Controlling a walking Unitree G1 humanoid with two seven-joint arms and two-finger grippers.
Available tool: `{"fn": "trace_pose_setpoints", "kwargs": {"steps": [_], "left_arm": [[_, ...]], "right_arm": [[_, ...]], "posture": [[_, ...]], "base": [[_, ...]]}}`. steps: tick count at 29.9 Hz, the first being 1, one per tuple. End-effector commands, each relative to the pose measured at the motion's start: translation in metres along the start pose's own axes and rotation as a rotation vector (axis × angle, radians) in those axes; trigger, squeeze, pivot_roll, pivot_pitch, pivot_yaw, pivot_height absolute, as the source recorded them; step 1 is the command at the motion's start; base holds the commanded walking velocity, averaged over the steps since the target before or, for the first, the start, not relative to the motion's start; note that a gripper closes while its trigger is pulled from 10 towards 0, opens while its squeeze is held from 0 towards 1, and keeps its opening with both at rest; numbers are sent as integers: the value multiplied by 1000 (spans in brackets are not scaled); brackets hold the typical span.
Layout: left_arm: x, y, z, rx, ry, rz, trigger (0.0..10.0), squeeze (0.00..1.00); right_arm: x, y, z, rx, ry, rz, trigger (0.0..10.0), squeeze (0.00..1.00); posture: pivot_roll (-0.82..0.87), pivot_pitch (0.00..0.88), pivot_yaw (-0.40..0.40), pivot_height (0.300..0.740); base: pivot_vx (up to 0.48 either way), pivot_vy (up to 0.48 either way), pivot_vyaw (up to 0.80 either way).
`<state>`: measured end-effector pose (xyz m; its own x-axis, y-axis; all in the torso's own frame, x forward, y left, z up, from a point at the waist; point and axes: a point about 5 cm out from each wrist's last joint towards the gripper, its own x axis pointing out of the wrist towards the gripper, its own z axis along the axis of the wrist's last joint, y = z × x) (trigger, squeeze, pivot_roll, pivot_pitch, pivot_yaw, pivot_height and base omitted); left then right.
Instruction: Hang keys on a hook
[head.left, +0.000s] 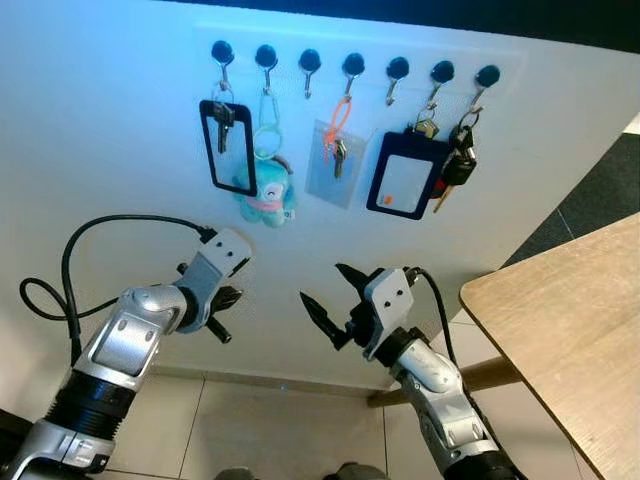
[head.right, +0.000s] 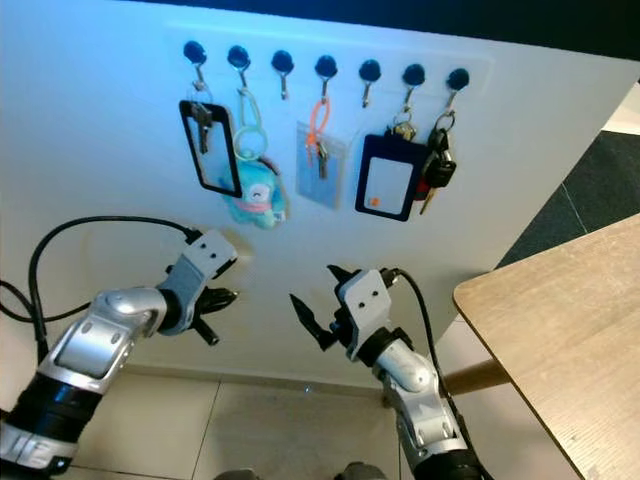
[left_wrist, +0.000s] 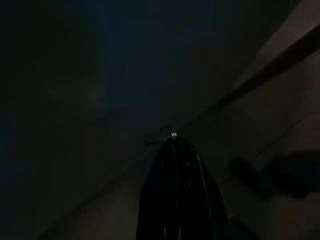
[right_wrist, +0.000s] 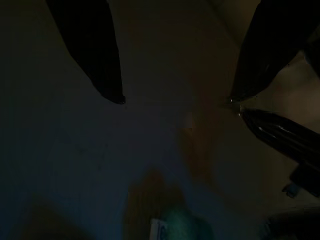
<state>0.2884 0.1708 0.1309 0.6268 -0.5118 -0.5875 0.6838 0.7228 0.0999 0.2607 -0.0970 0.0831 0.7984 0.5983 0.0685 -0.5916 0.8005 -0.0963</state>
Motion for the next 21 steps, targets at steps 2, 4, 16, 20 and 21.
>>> {"fn": "trace_pose_setpoints", "kwargs": {"steps": [2, 4, 16, 20, 21], "left_arm": [[-2, -11, 5, -34, -40, -79, 0, 0], [-7, -14, 12, -41, -88, -119, 0, 0], [-24, -21, 65, -40, -425, -192, 0, 0], [-27, -20, 77, -51, -479, -184, 0, 0], [-27, -19, 79, -54, -485, -183, 0, 0]], "right_arm": [[-12, -3, -18, 8, 72, -31, 10000, 0], [-20, -4, -31, 15, 125, -52, 10000, 0], [-32, -2, -52, 10, 198, -81, 10000, 0], [-25, 0, -45, 7, 154, -71, 10000, 0], [-24, 0, -43, 6, 144, -69, 10000, 0]], "posture": [[86, 72, -63, 740], [87, 70, -63, 740], [85, 64, -62, 740], [84, 61, -62, 740], [84, 61, -62, 740]], "base": [[0, 0, 0], [0, 0, 0], [0, 0, 0], [0, 0, 0], [0, 0, 0]]}}
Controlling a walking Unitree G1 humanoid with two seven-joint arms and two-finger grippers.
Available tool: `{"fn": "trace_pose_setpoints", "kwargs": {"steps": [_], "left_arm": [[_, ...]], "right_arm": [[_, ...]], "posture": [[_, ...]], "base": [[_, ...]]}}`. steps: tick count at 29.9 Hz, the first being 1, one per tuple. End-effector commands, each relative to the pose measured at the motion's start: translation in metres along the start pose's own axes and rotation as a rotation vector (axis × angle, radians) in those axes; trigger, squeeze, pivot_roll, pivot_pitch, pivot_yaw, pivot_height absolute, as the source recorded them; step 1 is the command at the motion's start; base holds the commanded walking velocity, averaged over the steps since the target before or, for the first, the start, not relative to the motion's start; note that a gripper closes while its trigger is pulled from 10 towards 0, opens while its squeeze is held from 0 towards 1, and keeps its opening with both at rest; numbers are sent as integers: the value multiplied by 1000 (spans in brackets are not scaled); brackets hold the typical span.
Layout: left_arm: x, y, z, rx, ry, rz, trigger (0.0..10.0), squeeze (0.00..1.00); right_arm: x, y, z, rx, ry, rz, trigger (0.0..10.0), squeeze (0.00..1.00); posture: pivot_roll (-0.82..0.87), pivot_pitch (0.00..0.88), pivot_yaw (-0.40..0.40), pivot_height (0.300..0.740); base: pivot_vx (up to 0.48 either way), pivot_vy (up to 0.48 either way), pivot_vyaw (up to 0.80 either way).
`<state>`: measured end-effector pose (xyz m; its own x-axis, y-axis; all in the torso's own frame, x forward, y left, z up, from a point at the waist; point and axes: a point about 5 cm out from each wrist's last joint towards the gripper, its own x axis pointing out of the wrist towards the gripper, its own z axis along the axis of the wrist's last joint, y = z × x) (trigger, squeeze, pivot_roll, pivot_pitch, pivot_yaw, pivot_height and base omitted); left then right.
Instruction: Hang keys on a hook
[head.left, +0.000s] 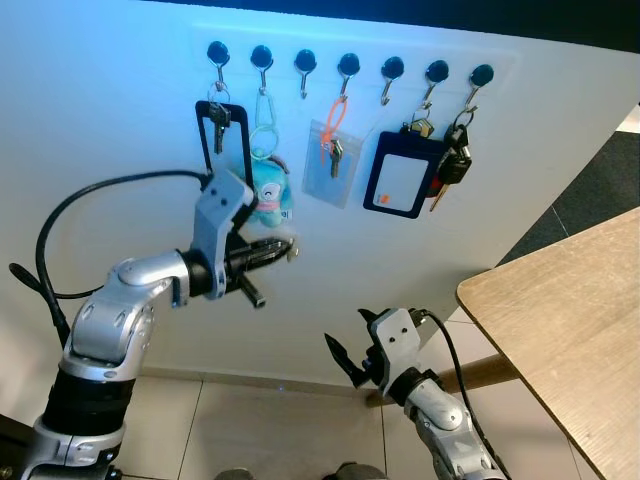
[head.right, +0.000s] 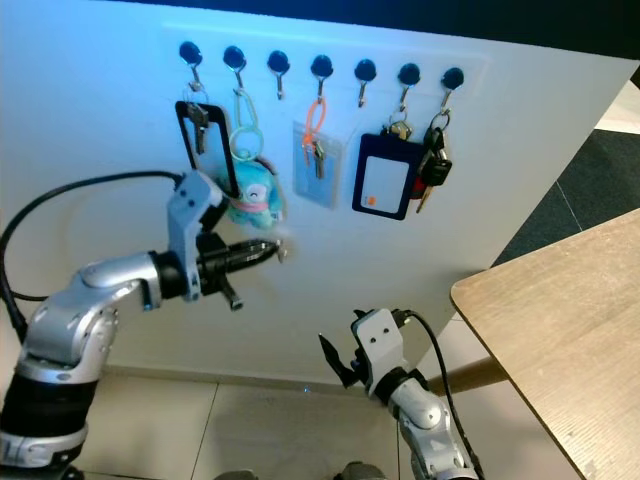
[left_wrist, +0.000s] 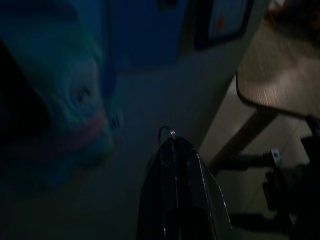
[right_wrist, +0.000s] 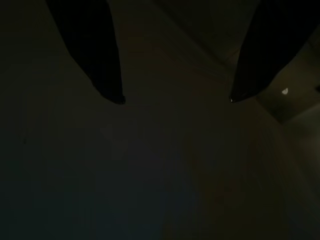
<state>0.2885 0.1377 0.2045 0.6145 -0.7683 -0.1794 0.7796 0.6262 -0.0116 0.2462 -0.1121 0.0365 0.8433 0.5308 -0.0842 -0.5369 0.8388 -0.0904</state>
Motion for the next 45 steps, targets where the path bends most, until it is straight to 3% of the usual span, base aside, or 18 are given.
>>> {"fn": "trace_pose_setpoints", "kwargs": {"steps": [1, 10, 15, 22, 45], "left_arm": [[2, -3, 7, -6, -38, -8, 0, 0], [7, -11, 49, 15, -192, -49, 0, 0], [9, -15, 59, 25, -214, -91, 0, 0], [15, -10, 76, 84, -308, -45, 0, 0], [26, 6, 108, 109, -414, 16, 0, 0]], "right_arm": [[1, 0, 5, 0, -32, 0, 10000, 0], [14, 2, 43, -9, -213, 5, 10000, 0], [18, 3, 54, -15, -255, 4, 10000, 0], [26, 0, 97, -16, -419, -7, 10000, 0], [31, 6, 134, -25, -513, 48, 10000, 0]], "posture": [[84, 60, -63, 740], [88, 67, -65, 740], [89, 68, -66, 740], [89, 73, -62, 740], [88, 74, -56, 740]], "base": [[0, 0, 0], [0, 0, 0], [0, 0, 0], [0, 0, 0], [0, 0, 0]]}}
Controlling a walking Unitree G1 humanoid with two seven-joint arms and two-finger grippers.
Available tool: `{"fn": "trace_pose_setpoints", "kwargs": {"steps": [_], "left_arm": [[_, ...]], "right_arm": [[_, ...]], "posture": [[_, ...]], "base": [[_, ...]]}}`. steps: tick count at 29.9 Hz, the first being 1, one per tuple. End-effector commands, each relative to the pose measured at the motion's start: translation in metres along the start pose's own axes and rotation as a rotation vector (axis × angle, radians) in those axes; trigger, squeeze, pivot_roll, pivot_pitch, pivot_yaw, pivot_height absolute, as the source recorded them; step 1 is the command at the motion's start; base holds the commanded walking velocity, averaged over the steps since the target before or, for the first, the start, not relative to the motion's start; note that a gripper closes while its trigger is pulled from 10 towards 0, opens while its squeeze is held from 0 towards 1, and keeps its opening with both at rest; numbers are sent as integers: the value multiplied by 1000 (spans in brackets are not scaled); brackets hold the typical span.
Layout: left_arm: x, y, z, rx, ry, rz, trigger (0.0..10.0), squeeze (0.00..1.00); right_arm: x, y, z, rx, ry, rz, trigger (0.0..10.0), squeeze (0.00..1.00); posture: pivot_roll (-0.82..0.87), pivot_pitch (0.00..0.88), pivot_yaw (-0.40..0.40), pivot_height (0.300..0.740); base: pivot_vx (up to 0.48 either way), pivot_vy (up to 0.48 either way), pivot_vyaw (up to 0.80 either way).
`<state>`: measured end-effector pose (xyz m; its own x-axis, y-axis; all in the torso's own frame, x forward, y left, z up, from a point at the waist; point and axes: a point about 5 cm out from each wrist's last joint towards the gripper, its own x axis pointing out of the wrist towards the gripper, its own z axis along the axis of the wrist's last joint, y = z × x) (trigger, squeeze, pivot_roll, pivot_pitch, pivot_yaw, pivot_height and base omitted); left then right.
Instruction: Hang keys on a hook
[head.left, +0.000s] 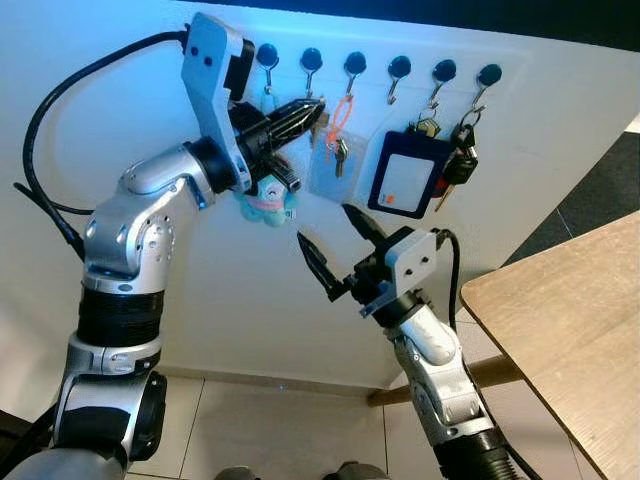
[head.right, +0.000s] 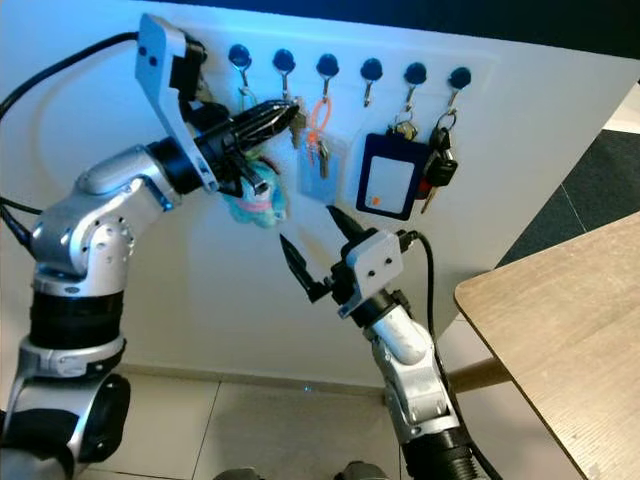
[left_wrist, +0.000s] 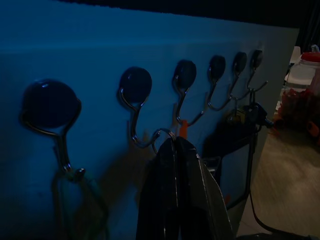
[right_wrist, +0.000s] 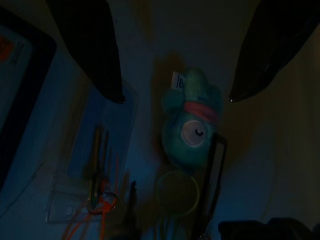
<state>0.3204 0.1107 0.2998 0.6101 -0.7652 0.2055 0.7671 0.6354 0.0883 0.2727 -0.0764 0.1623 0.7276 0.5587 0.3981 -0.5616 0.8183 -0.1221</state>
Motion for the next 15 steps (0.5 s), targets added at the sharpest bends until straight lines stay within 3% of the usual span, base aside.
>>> {"fn": "trace_pose_setpoints", "kwargs": {"steps": [1, 15], "left_arm": [[5, 0, 6, 8, -28, 2, 0, 0], [-3, 1, 5, -46, -88, -20, 0, 0]], "right_arm": [[3, 1, 4, 3, -14, 11, 10000, 0], [2, 1, 6, 9, -5, 17, 10000, 0]], "posture": [[88, 74, -56, 740], [92, 74, -61, 740]], "base": [[0, 0, 0], [0, 0, 0]]}}
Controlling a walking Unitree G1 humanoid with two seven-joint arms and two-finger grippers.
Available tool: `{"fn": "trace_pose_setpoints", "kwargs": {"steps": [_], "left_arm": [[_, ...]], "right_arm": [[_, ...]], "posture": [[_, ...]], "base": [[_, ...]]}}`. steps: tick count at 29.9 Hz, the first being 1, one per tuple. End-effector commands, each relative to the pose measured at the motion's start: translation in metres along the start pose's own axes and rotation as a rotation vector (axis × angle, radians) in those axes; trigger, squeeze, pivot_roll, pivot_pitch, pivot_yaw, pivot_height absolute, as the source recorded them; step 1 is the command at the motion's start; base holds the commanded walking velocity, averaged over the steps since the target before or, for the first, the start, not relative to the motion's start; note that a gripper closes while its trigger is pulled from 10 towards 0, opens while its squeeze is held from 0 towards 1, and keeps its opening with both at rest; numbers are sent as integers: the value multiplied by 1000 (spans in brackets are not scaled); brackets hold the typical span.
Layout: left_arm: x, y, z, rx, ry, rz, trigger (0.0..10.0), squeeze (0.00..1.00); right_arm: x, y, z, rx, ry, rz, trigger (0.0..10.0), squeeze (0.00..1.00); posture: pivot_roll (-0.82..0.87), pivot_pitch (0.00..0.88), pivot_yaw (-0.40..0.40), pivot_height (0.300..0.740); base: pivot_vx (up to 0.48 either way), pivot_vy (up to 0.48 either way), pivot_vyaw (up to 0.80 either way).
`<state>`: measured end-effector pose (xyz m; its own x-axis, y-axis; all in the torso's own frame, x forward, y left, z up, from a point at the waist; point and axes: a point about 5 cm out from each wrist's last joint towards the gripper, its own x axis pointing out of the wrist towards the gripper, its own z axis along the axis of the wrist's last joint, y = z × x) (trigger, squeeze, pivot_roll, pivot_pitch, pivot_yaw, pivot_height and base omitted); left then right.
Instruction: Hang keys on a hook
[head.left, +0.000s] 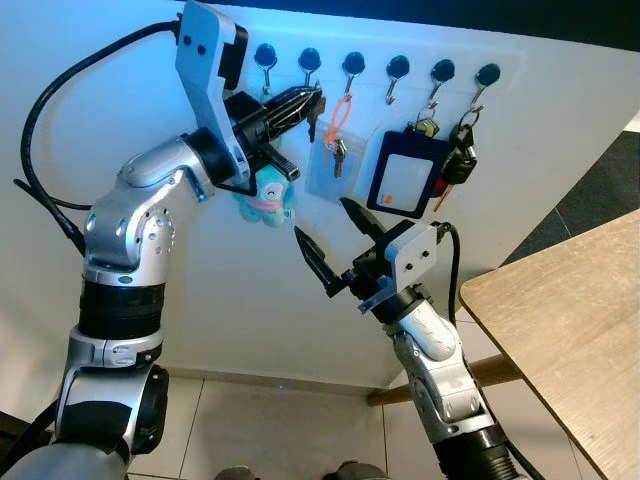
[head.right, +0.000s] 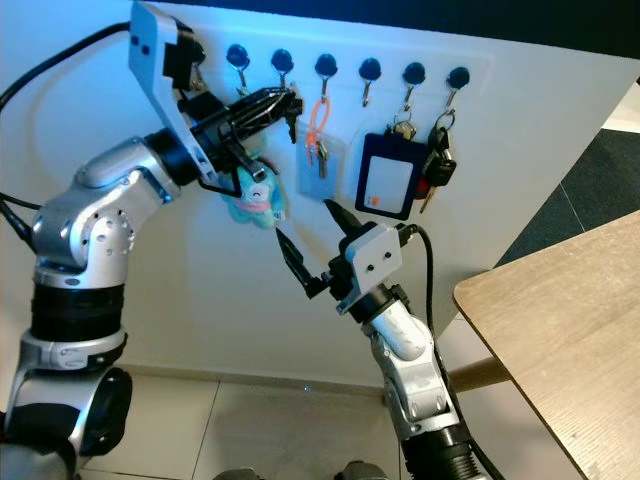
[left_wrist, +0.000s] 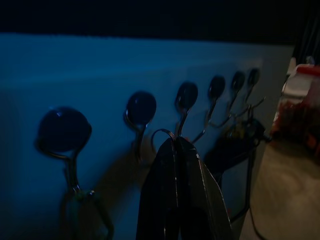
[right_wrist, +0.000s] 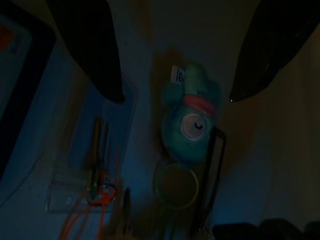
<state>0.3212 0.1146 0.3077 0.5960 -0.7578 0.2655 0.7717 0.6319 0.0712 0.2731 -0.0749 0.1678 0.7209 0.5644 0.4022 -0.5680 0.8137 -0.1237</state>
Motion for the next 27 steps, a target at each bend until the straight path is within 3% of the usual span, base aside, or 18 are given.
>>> {"fn": "trace_pose_setpoints", "kwargs": {"steps": [1, 12, 21, 27], "left_arm": [[-2, -2, -2, -28, -26, -18, 0, 0], [-10, -7, -22, -109, 15, -59, 0, 0], [-9, -6, -21, -125, -15, -57, 0, 0], [-8, -15, -11, -130, -88, -136, 0, 0]], "right_arm": [[-1, 1, 1, 7, 0, 9, 10000, 0], [-3, 2, -1, 9, 16, 16, 10000, 0], [-5, 1, 0, 7, 16, 13, 10000, 0], [-5, 2, 1, 8, 14, 14, 10000, 0]], "posture": [[92, 74, -61, 740], [89, 69, -63, 740], [83, 60, -59, 740], [83, 61, -60, 740]], "base": [[0, 0, 0], [0, 0, 0], [0, 0, 0], [0, 0, 0]]}}
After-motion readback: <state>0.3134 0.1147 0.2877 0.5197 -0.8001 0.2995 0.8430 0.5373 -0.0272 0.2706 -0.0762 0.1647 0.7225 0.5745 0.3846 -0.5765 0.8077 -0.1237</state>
